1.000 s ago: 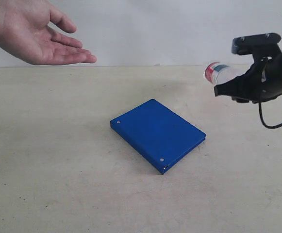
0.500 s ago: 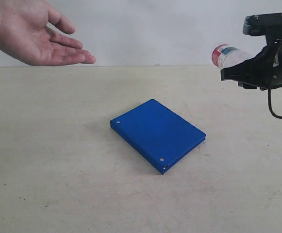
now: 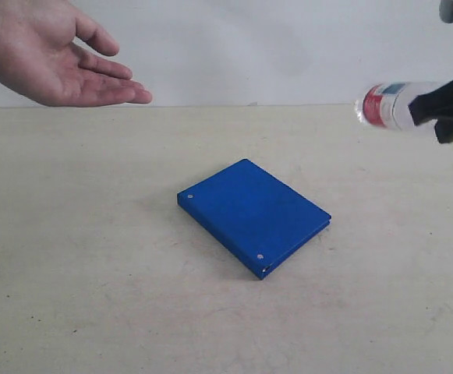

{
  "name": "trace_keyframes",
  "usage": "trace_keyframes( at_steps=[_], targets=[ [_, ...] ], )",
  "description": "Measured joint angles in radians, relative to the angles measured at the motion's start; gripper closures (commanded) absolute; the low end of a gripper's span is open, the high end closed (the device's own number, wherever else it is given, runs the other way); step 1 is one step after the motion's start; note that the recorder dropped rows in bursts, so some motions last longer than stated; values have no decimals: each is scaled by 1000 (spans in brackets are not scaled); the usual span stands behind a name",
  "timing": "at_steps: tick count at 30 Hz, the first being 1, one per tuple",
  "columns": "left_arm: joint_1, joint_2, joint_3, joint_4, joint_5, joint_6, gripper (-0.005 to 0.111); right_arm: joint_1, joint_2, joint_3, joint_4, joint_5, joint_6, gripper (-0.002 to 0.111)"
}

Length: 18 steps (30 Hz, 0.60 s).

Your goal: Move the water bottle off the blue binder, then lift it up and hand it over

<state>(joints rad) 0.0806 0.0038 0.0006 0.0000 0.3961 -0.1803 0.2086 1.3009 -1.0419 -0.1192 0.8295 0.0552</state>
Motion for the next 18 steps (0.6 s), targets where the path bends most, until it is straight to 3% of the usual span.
trace_keyframes(
  at_steps=[7, 18],
  targets=[
    [0, 0, 0, 0, 0, 0, 102, 0, -152, -1, 197, 367, -205, 108],
    [0, 0, 0, 0, 0, 0, 102, 0, -199, 18, 202, 400, -220, 108]
  ],
)
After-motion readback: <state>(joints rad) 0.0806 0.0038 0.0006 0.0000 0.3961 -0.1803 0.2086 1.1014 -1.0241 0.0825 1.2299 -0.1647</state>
